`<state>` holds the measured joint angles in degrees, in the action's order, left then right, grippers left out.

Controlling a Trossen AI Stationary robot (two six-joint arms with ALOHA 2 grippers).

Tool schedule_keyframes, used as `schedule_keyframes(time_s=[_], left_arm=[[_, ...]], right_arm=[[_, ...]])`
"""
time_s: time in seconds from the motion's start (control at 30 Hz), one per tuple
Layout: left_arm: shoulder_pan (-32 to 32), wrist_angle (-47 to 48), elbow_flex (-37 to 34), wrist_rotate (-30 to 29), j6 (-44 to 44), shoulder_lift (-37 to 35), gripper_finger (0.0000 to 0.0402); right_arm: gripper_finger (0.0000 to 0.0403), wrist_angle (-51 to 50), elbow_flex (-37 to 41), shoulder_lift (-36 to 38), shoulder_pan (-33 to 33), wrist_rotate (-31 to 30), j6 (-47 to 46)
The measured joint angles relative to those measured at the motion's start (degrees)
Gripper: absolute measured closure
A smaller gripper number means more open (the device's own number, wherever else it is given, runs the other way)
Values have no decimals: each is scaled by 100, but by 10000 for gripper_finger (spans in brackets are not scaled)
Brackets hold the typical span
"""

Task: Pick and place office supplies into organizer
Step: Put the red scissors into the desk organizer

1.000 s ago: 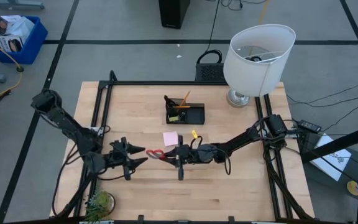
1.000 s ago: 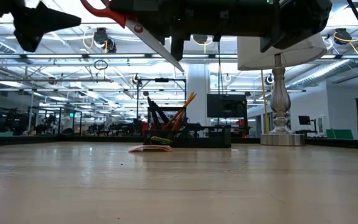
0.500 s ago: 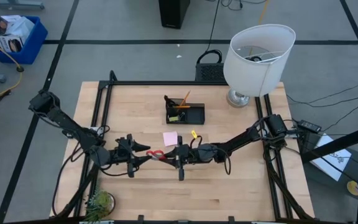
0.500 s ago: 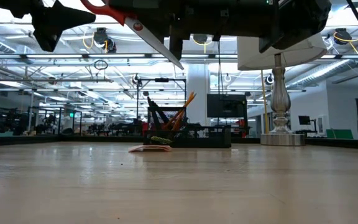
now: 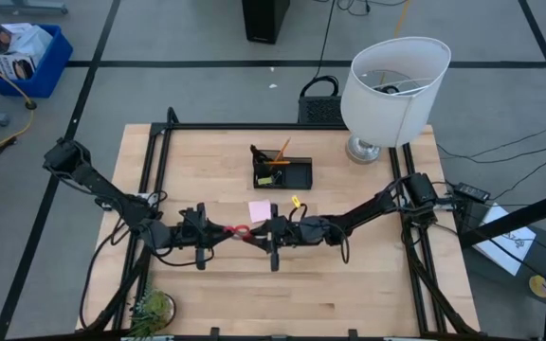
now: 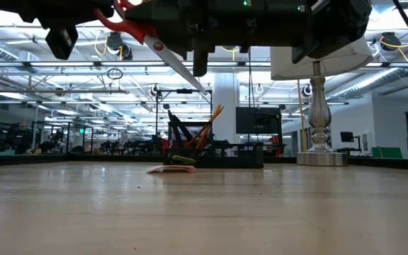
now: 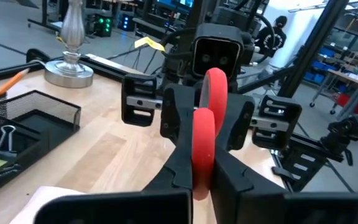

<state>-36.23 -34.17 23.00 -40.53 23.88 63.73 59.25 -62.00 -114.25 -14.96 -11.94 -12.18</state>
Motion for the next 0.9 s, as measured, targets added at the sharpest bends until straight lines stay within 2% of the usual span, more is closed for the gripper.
schedule_keyframes(time_s=[0.2, 0.33, 0.4, 0.57, 0.73, 0.9], left_arm=[[0, 7, 0, -114, 57, 0, 358], [-4, -7, 2, -10, 90, 0, 375], [5, 37, 0, -166, 15, 0, 386], [179, 70, 0, -311, 66, 0, 377], [676, 59, 0, -315, 167, 0, 353], [1558, 19, 41, -211, 36, 0, 367]], right_arm=[[311, -364, 56, 193, -59, -32, 594], [308, -602, 281, 551, -286, -448, 1112], [308, -728, 454, 792, -408, -640, 1184], [308, -937, 1197, 1637, -830, -802, 1279], [308, -916, 2082, 2518, -1451, -1555, 1191], [307, -929, 2748, 2996, -2068, -2975, 1039]])
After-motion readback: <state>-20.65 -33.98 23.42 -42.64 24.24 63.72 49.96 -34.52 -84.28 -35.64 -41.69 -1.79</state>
